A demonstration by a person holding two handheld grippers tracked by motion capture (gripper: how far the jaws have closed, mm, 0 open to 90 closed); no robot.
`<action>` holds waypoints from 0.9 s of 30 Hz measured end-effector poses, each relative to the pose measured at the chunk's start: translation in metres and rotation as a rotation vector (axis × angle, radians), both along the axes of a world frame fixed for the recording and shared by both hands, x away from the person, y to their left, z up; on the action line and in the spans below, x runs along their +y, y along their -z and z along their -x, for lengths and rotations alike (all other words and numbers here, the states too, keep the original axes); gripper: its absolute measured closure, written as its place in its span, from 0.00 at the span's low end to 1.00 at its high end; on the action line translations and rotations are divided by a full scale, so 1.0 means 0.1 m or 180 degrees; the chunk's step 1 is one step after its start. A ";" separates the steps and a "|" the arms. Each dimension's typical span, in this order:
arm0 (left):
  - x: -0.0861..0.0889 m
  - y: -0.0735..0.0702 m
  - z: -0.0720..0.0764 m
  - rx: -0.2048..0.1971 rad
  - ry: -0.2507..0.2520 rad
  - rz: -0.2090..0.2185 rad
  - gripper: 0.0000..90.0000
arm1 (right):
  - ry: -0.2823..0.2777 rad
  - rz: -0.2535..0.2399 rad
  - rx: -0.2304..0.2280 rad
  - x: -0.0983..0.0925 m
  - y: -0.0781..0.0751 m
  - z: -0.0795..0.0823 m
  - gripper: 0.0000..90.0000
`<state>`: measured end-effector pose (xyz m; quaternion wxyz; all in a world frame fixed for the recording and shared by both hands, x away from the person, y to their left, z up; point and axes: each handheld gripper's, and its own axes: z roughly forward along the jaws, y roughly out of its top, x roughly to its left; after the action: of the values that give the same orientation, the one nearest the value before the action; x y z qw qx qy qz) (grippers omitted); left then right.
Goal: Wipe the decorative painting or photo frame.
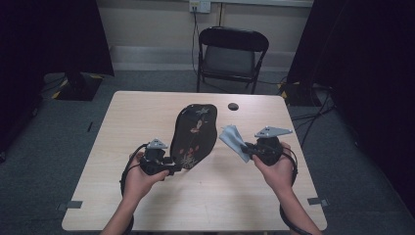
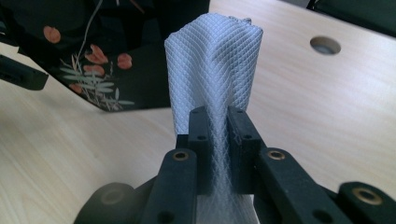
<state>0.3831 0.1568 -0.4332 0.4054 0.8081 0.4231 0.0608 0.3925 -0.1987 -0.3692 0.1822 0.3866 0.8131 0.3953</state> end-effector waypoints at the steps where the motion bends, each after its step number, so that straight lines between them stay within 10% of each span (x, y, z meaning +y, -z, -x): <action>1: 0.00 0.00 0.00 0.0000 -0.0011 0.0023 0.55 | -0.0002 -0.0018 -0.0009 0.02 -0.03 -0.02 0.91; 15: 0.01 -0.02 -0.02 -0.0011 -0.0017 0.0050 0.56 | -0.0161 0.0047 -0.0211 0.35 -0.43 -0.22 0.91; 27: 0.04 -0.04 -0.03 -0.0033 -0.0009 0.0067 0.58 | -0.0213 0.0121 0.0062 0.48 -0.17 -0.34 0.91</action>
<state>0.3857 0.1606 -0.4292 0.4160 0.8028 0.4227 0.0610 0.4268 -0.1502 -0.3521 0.1683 0.3596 0.8346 0.3818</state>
